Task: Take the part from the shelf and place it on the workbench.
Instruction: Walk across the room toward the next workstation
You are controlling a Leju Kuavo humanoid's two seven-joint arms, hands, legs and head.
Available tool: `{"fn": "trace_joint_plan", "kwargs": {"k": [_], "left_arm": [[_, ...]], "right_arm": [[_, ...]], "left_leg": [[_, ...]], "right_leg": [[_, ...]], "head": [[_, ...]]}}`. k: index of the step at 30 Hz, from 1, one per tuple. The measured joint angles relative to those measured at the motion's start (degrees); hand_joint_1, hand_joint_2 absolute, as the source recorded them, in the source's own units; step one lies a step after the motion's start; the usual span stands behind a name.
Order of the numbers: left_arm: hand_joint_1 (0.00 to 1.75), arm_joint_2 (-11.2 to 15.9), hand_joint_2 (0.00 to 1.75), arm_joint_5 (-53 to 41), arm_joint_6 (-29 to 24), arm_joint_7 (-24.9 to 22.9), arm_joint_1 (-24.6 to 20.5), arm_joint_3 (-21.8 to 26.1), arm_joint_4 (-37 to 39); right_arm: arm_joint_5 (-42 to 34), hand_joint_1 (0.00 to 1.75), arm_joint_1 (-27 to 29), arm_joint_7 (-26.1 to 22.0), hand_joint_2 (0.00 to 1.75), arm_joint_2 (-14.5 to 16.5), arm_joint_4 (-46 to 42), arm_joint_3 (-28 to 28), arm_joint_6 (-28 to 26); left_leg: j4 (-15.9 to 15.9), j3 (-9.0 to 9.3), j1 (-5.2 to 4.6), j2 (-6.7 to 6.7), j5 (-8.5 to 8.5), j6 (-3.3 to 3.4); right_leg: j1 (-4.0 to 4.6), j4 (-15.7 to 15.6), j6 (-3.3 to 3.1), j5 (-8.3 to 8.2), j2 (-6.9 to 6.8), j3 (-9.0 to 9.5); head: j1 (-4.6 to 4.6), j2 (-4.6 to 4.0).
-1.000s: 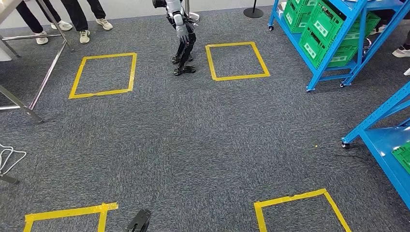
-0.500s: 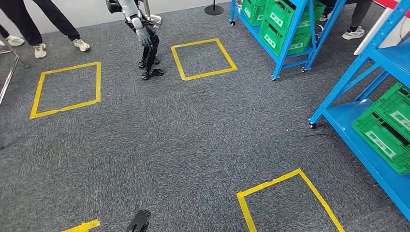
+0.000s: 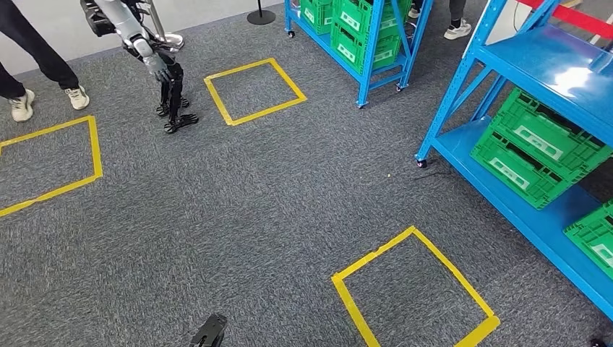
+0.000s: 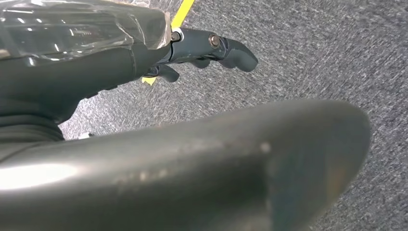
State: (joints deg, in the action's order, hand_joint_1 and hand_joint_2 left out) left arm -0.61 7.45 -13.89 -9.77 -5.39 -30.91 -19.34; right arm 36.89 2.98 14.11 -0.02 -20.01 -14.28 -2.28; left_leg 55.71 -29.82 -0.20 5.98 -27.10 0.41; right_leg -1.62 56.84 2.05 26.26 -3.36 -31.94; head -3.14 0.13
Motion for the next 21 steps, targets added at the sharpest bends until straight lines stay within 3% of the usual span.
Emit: {"fn": "trace_joint_plan", "kwargs": {"k": [2, 3, 4, 6, 7, 8, 9, 11, 13, 15, 17, 19, 21], "left_arm": [[0.0, 0.0, 0.0, -0.3, 0.0, 0.0, -0.2, 0.3, 0.0], [0.0, 0.0, 0.0, -0.4, 0.0, 0.0, -0.3, 0.4, 0.0], [0.0, 0.0, 0.0, -0.5, 0.0, 0.0, -0.3, 0.5, 0.0], [0.0, 0.0, 0.0, -0.7, 0.0, 0.0, -0.1, 0.7, 0.0], [0.0, 0.0, 0.0, -0.7, 0.0, 0.0, 0.0, 0.7, 0.0], [0.0, 0.0, 0.0, -0.8, 0.0, 0.0, 0.1, 0.8, 0.0], [0.0, 0.0, 0.0, -0.8, 0.0, 0.0, 0.1, 0.8, 0.0], [0.0, 0.0, 0.0, -0.8, 0.0, 0.0, 0.1, 0.9, 0.0], [0.0, 0.2, 0.0, -0.9, 0.0, 0.0, 0.1, 1.1, 0.0], [0.0, 0.3, 0.0, -1.0, 0.0, 0.0, 0.0, 1.2, 0.0], [0.0, 0.2, 0.0, -1.0, 0.1, 0.0, -0.2, 1.4, 0.0], [0.0, 0.1, 0.0, -1.1, 0.2, -0.1, -0.3, 1.6, 0.0], [0.0, 0.0, 0.0, -1.3, 0.2, -0.1, -0.2, 1.6, 0.0]], "right_arm": [[0.3, 0.0, -0.1, -0.2, 0.0, 0.0, 0.4, -0.4, 0.0], [0.4, 0.0, -0.1, -0.3, 0.0, 0.0, 0.5, -0.6, 0.1], [0.6, 0.0, -0.1, -0.4, 0.0, 0.0, 0.7, -0.8, 0.1], [0.9, 0.0, -0.4, -0.6, 0.0, 0.0, 0.9, -1.0, 0.2], [0.9, 0.0, -0.6, -0.6, 0.0, 0.0, 1.0, -1.1, 0.2], [0.9, 0.0, -0.7, -0.6, 0.0, 0.0, 1.1, -1.2, 0.2], [0.9, 0.0, -0.7, -0.7, 0.0, 0.0, 1.2, -1.2, 0.2], [1.0, 0.0, -0.7, -0.7, 0.0, 0.0, 1.4, -1.4, 0.3], [1.0, 0.0, -0.7, -0.7, 0.0, 0.2, 1.6, -1.5, 0.3], [1.0, 0.0, -0.7, -0.7, 0.0, 0.3, 1.7, -1.6, 0.3], [1.0, 0.0, -0.6, -0.7, 0.0, 0.4, 1.9, -1.9, 0.3], [1.0, 0.0, -0.5, -0.7, 0.0, 0.4, 2.1, -2.0, 0.3], [1.0, 0.0, -0.8, -0.7, 0.0, 0.4, 2.1, -2.1, 0.3]], "left_leg": [[0.3, 0.06, 0.39, 0.32, -0.28, -0.5], [1.3, -0.3, 0.65, -0.63, -1.12, -0.78], [3.4, -1.19, 0.85, -2.0, -2.67, -1.02], [11.0, -4.53, 1.02, -4.85, -6.98, -1.23], [14.9, -6.34, 1.0, -5.42, -8.56, -1.2], [17.4, -7.51, 0.98, -5.69, -9.09, -1.06], [17.5, -7.67, 0.93, -5.87, -8.42, -0.78], [11.2, -4.76, 0.72, -6.94, -4.36, 0.2], [3.8, -1.27, 0.47, -9.31, -1.31, 1.27], [1.4, -0.23, 0.16, -10.21, -0.83, 1.8], [0.6, -0.11, 0.12, -8.95, -0.22, 2.02], [-0.8, 0.15, 0.34, -7.64, 0.69, 2.31], [-1.4, 0.08, 0.3, -6.08, 1.17, 2.45]], "right_leg": [[0.03, -0.1, -0.92, -0.26, 1.21, -0.22], [-0.02, -0.1, -1.28, -0.42, 1.76, -0.29], [-0.09, -0.1, -1.62, -0.6, 2.34, -0.36], [0.09, -0.1, -2.1, -0.88, 3.66, -0.64], [0.3, -0.1, -2.29, -0.99, 4.41, -0.76], [0.53, -0.1, -2.42, -1.08, 5.2, -0.85], [0.75, -0.1, -2.52, -1.15, 5.99, -0.86], [1.04, -0.1, -2.62, -1.31, 7.57, -0.79], [1.11, -0.1, -2.4, -1.58, 8.88, -0.87], [0.91, -0.1, -1.83, -1.95, 9.89, -1.25], [0.79, -0.2, -1.23, -2.32, 10.32, -1.71], [0.97, 1.8, -1.25, -1.13, 7.91, -3.1], [0.97, 8.4, -1.62, 2.19, 4.91, -6.33]], "head": [[-0.02, 0.0], [-0.07, 0.0], [-0.1, 0.0], [-0.2, 0.0], [-0.2, 0.0], [-0.19, 0.0], [-0.18, 0.0], [-0.17, 0.0], [-0.13, 0.0], [-0.28, 0.0], [-0.46, 0.0], [-0.28, 0.0], [-0.02, 0.0]]}}
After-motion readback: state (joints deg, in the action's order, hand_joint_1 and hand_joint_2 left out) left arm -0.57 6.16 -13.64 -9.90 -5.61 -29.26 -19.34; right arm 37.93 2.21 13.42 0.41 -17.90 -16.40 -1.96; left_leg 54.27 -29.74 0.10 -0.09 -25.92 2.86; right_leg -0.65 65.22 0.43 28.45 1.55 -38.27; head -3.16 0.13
